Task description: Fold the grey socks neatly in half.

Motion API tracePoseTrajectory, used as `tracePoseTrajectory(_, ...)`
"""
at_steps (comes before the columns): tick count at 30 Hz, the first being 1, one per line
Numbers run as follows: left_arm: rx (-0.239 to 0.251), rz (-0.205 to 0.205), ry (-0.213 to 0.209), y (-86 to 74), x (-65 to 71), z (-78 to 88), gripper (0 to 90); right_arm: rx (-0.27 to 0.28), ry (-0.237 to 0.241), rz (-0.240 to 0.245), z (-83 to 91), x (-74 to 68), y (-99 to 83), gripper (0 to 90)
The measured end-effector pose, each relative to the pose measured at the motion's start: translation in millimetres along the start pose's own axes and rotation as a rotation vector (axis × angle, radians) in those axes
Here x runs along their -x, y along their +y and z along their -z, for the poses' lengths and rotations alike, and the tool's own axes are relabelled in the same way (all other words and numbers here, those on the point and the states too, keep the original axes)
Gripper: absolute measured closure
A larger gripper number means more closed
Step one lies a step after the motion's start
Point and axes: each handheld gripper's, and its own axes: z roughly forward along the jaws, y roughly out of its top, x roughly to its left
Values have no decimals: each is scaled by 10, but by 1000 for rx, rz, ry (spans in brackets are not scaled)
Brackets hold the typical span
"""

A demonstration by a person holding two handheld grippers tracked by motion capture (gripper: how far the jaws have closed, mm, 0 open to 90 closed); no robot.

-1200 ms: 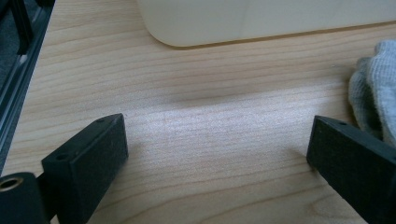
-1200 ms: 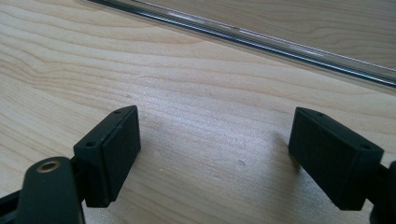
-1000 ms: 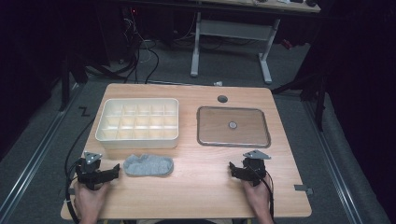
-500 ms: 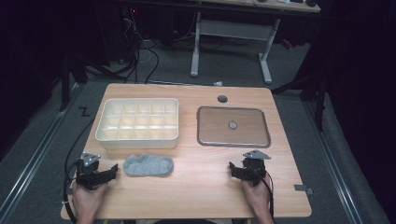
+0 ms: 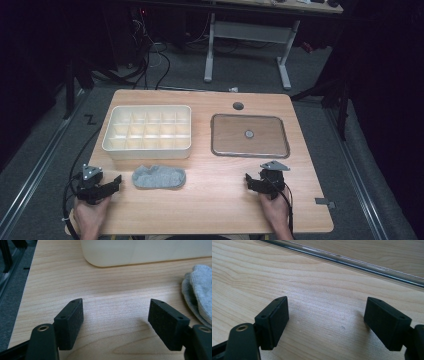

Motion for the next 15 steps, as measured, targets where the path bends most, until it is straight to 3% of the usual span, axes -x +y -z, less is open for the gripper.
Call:
tracePoseTrajectory(6,1,42,-40,-20,-44,60,329,0,0,0,0,0,0,202)
tracePoseTrajectory(11,14,46,-67,-9,-30,120,350,0,0,1,0,1,0,202)
tracePoseTrajectory(15,43,47,-112,40,12,186,362,0,0,1,0,1,0,202)
